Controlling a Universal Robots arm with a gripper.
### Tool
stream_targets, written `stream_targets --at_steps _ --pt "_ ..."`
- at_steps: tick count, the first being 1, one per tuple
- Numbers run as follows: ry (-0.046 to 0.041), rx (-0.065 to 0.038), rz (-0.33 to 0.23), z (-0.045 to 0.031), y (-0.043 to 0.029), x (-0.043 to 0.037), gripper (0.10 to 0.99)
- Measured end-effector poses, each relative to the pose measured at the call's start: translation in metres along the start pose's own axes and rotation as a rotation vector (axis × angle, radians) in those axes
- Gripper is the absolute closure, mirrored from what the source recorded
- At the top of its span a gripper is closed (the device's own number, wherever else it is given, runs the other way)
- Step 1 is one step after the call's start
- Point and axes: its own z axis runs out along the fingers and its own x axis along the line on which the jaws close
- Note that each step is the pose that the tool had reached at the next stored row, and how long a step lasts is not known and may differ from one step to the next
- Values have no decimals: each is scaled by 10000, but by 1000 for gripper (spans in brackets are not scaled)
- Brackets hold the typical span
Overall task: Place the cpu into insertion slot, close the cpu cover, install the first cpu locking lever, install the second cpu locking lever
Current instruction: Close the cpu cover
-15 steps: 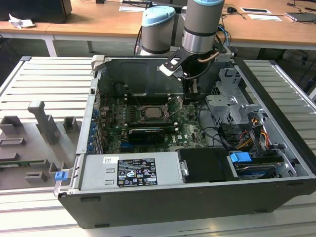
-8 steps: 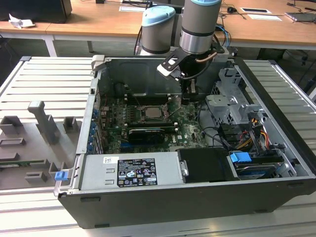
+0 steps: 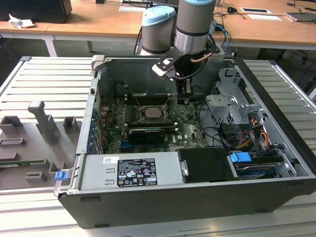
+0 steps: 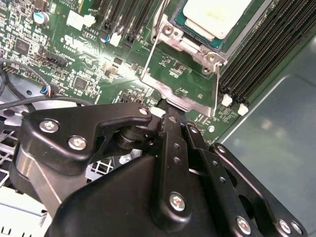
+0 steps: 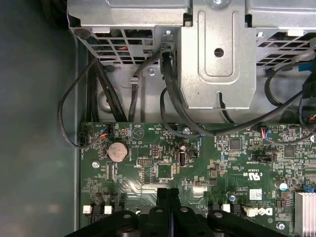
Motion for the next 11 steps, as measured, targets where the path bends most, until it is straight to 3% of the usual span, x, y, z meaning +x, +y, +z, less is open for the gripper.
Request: stream_targets --at_steps 11 --pt "-1 1 0 -3 -106 0 980"
